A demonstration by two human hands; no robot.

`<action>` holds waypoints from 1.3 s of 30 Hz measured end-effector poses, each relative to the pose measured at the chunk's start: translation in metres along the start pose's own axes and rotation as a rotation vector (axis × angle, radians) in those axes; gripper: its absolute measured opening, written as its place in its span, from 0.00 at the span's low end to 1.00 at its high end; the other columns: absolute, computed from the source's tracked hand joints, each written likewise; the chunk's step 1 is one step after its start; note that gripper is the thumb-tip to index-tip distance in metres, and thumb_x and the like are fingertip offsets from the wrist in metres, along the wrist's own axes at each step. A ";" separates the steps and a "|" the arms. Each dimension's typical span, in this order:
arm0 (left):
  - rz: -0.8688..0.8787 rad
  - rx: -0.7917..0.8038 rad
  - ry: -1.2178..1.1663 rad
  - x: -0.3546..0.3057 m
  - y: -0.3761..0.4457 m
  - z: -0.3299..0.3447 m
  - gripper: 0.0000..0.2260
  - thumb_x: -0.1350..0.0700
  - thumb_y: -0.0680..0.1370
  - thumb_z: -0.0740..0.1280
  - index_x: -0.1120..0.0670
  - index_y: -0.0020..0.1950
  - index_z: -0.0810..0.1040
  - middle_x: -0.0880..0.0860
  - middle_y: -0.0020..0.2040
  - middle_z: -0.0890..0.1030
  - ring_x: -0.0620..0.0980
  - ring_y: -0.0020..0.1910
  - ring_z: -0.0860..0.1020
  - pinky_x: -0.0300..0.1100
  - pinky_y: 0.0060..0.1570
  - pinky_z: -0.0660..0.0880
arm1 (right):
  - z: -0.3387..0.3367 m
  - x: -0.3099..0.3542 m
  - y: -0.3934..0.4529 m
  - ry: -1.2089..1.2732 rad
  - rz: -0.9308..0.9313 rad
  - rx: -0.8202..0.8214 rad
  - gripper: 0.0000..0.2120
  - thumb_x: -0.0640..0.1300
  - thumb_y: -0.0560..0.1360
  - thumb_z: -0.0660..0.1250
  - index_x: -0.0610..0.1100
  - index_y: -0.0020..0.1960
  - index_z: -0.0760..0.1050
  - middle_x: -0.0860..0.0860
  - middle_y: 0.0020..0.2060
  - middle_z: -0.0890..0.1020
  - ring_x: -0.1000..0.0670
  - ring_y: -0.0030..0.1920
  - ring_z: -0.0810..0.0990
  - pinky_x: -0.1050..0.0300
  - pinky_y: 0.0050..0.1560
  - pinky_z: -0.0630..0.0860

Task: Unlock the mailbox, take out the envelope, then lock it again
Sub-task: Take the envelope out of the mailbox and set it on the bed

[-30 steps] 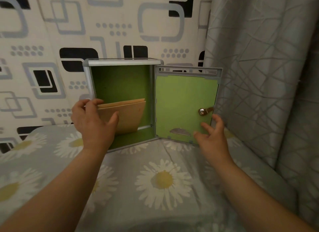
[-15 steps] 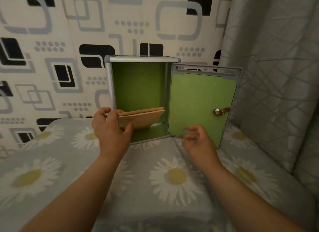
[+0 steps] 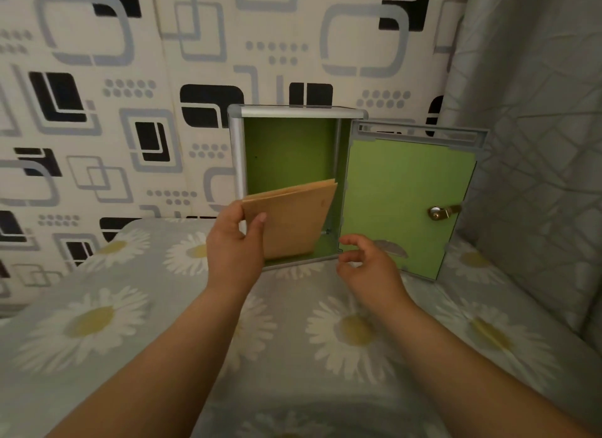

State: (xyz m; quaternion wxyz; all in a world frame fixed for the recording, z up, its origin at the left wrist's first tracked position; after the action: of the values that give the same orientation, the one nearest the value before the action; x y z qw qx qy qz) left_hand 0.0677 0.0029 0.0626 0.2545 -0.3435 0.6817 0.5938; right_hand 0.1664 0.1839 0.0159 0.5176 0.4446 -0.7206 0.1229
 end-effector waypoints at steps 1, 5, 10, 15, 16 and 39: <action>-0.026 0.001 -0.072 -0.003 0.000 -0.003 0.04 0.55 0.74 0.64 0.48 0.46 0.75 0.46 0.42 0.79 0.46 0.43 0.75 0.33 0.39 0.68 | 0.001 0.001 -0.001 0.005 -0.002 0.002 0.18 0.41 0.69 0.66 0.51 0.58 0.72 0.51 0.45 0.80 0.53 0.42 0.76 0.66 0.37 0.70; -0.105 0.013 -0.273 -0.011 0.002 -0.011 0.08 0.54 0.74 0.64 0.40 0.42 0.75 0.42 0.42 0.80 0.44 0.44 0.78 0.42 0.46 0.73 | 0.005 0.007 -0.003 -0.004 -0.013 -0.019 0.20 0.41 0.69 0.67 0.51 0.60 0.70 0.51 0.48 0.79 0.50 0.46 0.76 0.58 0.46 0.72; -0.189 -0.002 -0.458 -0.012 0.004 -0.022 0.10 0.56 0.75 0.63 0.39 0.43 0.77 0.37 0.40 0.83 0.35 0.42 0.80 0.35 0.42 0.72 | 0.015 0.014 -0.003 -0.071 -0.050 -0.016 0.26 0.46 0.68 0.69 0.52 0.64 0.65 0.53 0.51 0.74 0.50 0.52 0.74 0.55 0.51 0.71; -0.281 -0.005 -0.594 -0.005 0.006 -0.035 0.08 0.58 0.76 0.62 0.45 0.46 0.76 0.40 0.41 0.83 0.38 0.42 0.81 0.38 0.41 0.76 | 0.031 0.022 -0.005 -0.032 -0.089 0.053 0.16 0.42 0.72 0.65 0.49 0.59 0.71 0.55 0.46 0.78 0.54 0.45 0.76 0.62 0.45 0.68; -0.285 -0.002 -0.602 -0.004 0.007 -0.038 0.08 0.59 0.77 0.62 0.46 0.46 0.76 0.40 0.40 0.83 0.37 0.41 0.81 0.36 0.39 0.76 | 0.035 0.023 -0.007 -0.037 -0.104 0.060 0.12 0.41 0.73 0.63 0.49 0.55 0.73 0.53 0.44 0.79 0.52 0.42 0.76 0.61 0.44 0.69; -0.427 -0.041 -0.043 0.108 0.000 -0.114 0.14 0.56 0.75 0.59 0.48 0.60 0.71 0.48 0.52 0.79 0.51 0.51 0.77 0.46 0.50 0.71 | 0.177 0.057 -0.018 0.026 -0.033 0.318 0.11 0.40 0.73 0.60 0.44 0.32 0.70 0.45 0.30 0.78 0.45 0.33 0.76 0.50 0.40 0.74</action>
State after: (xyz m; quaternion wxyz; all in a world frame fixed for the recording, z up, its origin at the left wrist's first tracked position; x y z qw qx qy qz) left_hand 0.0062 -0.1274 0.0001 0.3821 -0.4724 0.5754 0.5475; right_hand 0.0638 0.0312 -0.0174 0.4520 0.5310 -0.6779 0.2327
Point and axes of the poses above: each hand's wrist, its own y-axis towards the middle knuckle, its own z-axis out of the palm, x = y × z, the point moved 4 cm from there along y, towards the middle knuckle
